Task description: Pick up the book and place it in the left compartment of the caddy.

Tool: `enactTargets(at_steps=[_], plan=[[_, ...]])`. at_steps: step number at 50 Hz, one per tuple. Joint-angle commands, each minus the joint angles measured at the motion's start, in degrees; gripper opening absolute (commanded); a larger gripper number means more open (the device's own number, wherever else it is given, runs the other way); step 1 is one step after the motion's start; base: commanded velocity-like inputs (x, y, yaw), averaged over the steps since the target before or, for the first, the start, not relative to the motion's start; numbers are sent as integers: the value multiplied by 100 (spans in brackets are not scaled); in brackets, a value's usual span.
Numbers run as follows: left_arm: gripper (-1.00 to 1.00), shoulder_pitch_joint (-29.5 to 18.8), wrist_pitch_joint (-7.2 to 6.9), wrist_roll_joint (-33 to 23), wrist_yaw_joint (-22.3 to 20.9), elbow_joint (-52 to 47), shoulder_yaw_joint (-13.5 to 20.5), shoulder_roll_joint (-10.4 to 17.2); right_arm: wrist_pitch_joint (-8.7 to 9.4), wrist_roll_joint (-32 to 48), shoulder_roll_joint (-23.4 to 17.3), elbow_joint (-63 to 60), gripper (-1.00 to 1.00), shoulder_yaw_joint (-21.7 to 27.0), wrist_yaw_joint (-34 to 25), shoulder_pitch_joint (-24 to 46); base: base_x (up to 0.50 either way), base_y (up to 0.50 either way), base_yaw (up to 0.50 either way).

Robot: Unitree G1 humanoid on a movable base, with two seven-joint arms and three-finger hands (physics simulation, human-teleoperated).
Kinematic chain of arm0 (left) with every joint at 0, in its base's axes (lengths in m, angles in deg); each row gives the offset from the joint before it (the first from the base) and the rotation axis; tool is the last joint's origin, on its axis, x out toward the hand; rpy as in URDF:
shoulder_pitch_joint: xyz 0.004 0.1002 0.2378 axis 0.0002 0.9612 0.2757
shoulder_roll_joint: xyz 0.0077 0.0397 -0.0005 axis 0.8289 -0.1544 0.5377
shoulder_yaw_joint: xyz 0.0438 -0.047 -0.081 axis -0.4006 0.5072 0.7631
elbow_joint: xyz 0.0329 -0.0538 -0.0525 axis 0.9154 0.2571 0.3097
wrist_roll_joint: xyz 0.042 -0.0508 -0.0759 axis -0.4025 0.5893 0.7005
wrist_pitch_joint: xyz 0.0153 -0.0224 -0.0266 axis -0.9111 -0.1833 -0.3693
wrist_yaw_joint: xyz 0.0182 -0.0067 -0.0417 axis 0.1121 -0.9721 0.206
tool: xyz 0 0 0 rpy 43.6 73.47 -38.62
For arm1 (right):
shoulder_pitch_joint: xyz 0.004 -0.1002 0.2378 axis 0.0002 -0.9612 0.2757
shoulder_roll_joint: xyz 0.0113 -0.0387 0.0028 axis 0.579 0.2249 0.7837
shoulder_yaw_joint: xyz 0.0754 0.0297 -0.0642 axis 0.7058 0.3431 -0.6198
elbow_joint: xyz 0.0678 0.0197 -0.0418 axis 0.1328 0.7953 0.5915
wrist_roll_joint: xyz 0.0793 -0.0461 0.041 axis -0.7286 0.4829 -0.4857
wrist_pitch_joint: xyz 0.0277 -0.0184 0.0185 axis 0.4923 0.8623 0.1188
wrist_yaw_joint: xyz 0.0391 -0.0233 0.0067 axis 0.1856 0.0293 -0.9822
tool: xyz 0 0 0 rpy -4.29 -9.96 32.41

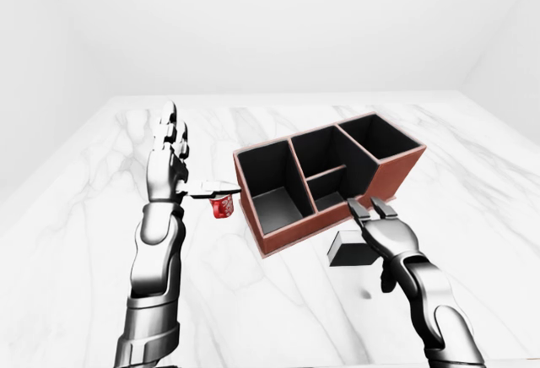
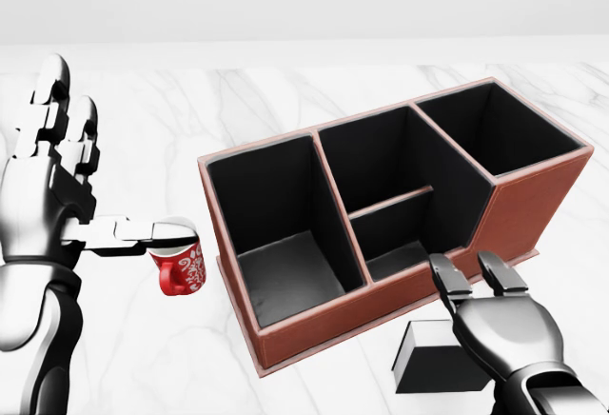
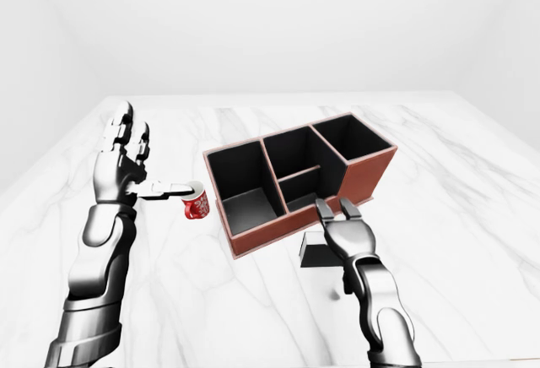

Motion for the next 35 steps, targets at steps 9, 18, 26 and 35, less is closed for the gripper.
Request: enactTargets(at_steps=[9, 18, 26, 35], plan=[[100, 89, 0, -10, 12, 3, -21, -50, 0, 405, -66, 361, 100, -173, -72, 152, 0, 0, 0], [100, 23, 0, 17, 2, 118, 4, -14, 0, 501, -22, 681, 100, -411, -163, 530, 0, 0, 0], [100, 2, 0, 43, 2, 166, 18, 6, 0, 416, -29, 829, 90, -472, -242, 473, 0, 0, 0], [100, 0, 0, 53, 2, 151, 21, 17, 0, 324, -86, 793, -100, -403, -216, 321, 0, 0, 0]])
